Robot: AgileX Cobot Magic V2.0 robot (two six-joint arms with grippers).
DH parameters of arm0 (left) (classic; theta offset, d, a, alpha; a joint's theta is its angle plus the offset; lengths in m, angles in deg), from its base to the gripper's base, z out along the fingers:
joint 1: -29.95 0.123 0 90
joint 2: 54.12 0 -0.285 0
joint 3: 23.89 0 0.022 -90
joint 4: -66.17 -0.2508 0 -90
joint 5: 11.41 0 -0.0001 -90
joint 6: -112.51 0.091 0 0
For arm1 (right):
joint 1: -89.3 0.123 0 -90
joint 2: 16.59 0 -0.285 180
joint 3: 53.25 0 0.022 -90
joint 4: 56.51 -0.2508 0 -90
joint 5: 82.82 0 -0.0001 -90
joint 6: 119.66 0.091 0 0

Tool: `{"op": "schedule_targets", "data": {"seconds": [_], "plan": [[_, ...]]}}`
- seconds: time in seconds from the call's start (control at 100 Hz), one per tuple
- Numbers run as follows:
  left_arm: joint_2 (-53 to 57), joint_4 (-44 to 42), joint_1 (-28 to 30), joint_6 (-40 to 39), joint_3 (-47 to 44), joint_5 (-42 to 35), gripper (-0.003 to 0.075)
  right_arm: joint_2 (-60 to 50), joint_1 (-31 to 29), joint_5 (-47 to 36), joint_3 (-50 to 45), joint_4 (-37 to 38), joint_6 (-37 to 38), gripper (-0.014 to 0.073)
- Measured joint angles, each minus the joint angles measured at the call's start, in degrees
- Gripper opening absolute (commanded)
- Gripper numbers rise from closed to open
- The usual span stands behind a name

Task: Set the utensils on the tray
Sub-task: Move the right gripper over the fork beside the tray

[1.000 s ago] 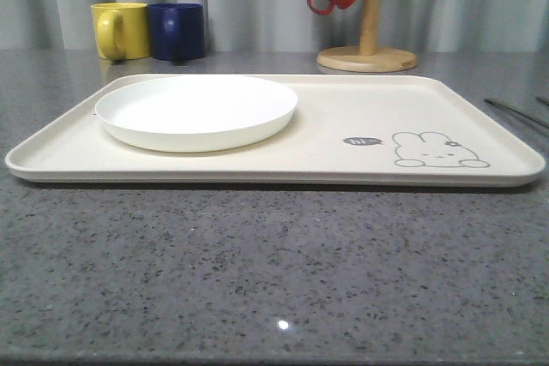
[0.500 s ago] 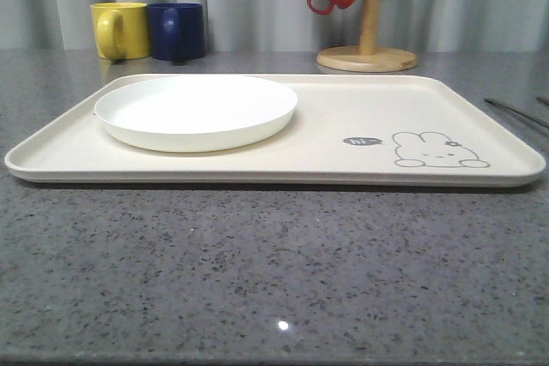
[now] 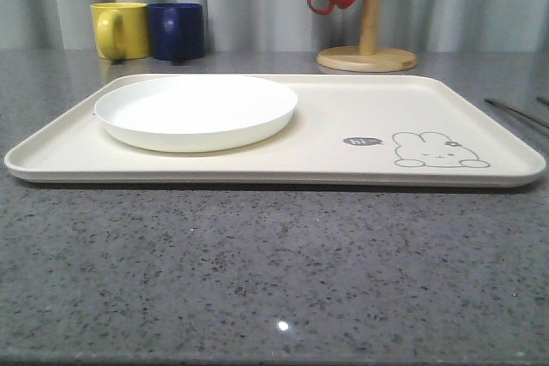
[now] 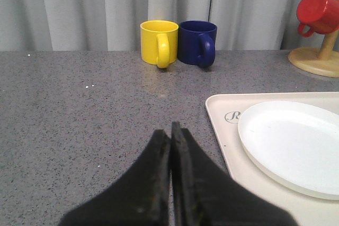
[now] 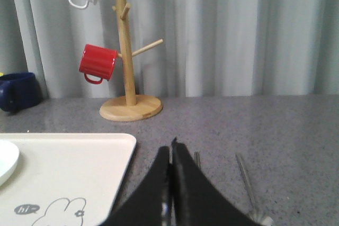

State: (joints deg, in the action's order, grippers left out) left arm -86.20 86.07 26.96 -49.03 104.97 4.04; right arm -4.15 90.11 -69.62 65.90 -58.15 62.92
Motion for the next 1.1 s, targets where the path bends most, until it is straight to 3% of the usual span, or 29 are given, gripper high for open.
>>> {"op": "schedule_targets", "data": {"seconds": [0.27,0.54,0.61,0.78,0.85,1.1], "plan": [[0.0,0.0,0.0,0.0,-0.1,0.0,-0.0018,17.5,0.0,20.1,17.4,-0.4,0.0,-0.0069],[0.0,0.0,0.0,0.0,-0.1,0.0,-0.0018,29.8,0.0,22.4,21.3,-2.8,0.0,-0.0052],[0.0,0.0,0.0,0.0,-0.1,0.0,-0.0018,31.5,0.0,23.2,21.3,-3.1,0.0,0.0012],[0.0,0.0,0.0,0.0,-0.1,0.0,-0.0018,33.1,0.0,26.1,21.3,-3.2,0.0,0.0321],[0.0,0.0,0.0,0.0,-0.1,0.0,-0.0018,33.1,0.0,26.6,21.3,-3.2,0.0,0.0402],[0.0,0.0,0.0,0.0,-0.1,0.0,-0.0018,34.2,0.0,28.2,22.5,-5.4,-0.1,0.0414]]}}
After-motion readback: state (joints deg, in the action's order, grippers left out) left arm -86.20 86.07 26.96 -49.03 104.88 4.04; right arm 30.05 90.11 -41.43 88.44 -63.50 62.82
